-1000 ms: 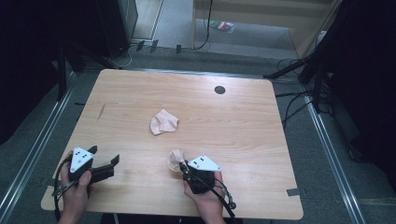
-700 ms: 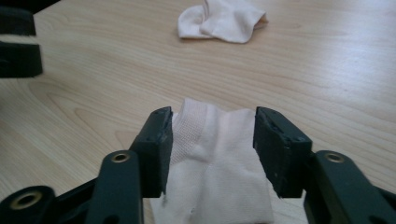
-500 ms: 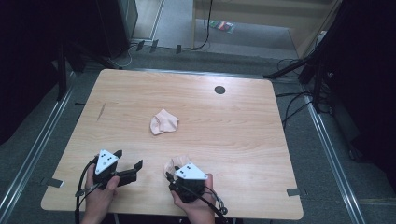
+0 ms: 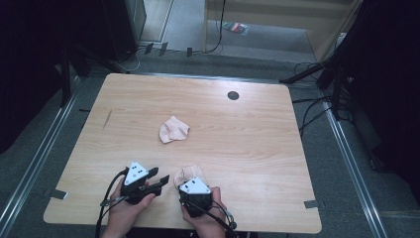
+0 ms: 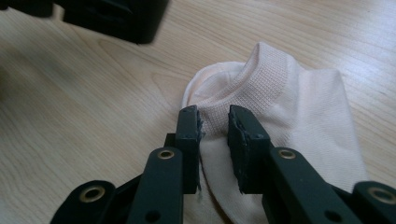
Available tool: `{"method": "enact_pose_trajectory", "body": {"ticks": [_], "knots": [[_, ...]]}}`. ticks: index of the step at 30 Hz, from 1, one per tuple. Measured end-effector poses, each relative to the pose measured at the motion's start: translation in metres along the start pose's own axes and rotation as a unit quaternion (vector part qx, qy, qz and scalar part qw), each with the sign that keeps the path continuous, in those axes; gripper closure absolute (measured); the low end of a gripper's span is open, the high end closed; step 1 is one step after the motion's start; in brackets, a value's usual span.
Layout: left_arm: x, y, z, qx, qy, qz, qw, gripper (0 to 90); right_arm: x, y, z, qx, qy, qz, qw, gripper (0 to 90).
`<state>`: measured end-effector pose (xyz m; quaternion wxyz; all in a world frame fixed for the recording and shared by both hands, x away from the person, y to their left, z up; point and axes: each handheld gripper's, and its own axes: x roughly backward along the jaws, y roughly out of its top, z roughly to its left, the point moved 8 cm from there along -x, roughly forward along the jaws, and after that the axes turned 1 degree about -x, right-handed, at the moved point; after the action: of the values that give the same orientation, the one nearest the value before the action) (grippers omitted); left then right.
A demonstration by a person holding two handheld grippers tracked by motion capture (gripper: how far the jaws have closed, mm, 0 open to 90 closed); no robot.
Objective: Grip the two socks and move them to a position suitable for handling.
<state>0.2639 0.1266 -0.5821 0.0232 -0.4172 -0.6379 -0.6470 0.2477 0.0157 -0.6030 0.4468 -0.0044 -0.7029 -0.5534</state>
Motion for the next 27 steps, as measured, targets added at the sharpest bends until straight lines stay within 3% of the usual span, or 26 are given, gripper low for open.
{"method": "enact_pose_trajectory", "body": {"ticks": [1, 3, 7, 13, 17, 21, 23, 24, 25, 27], "knots": [[-0.003, -0.001, -0.002, -0.003, 0.002, 0.006, 1.0, 51.1, 0.0, -0.001, 0.0, 0.002, -0.003, -0.003, 1.0, 85.3], [-0.009, -0.002, -0.005, -0.003, -0.002, 0.017, 0.9998, 53.1, 0.001, -0.001, -0.001, -0.006, 0.003, -0.004, 1.0, 88.7], [-0.017, -0.005, -0.007, 0.005, -0.006, 0.037, 0.9993, 57.7, 0.001, -0.001, -0.005, -0.025, 0.016, -0.006, 0.9995, 90.0], [-0.023, -0.008, -0.014, -0.018, -0.011, 0.048, 0.9986, 64.7, 0.007, 0.004, -0.004, -0.038, 0.037, -0.018, 0.9984, 90.0], [-0.026, -0.011, -0.017, -0.038, -0.018, 0.061, 0.9973, 76.9, 0.013, 0.01, -0.007, -0.049, 0.041, -0.029, 0.9975, 90.0], [-0.025, -0.012, -0.018, -0.053, -0.024, 0.061, 0.9964, 90.0, 0.022, 0.017, -0.016, -0.071, 0.051, -0.044, 0.9952, 90.0], [-0.025, -0.012, -0.017, -0.056, -0.022, 0.06, 0.9964, 90.0, 0.031, 0.023, -0.027, -0.076, 0.047, -0.062, 0.9941, 90.0], [-0.024, -0.012, -0.014, -0.055, -0.02, 0.059, 0.9966, 90.0, 0.04, 0.027, -0.039, -0.093, 0.04, -0.072, 0.9922, 90.0], [-0.023, -0.012, -0.012, -0.054, -0.018, 0.06, 0.9966, 90.0, 0.04, 0.027, -0.039, -0.093, 0.04, -0.072, 0.9922, 90.0], [-0.02, -0.011, -0.006, -0.044, -0.024, 0.059, 0.997, 90.0, 0.048, 0.028, -0.054, -0.113, 0.034, -0.081, 0.9898, 90.0]]}}
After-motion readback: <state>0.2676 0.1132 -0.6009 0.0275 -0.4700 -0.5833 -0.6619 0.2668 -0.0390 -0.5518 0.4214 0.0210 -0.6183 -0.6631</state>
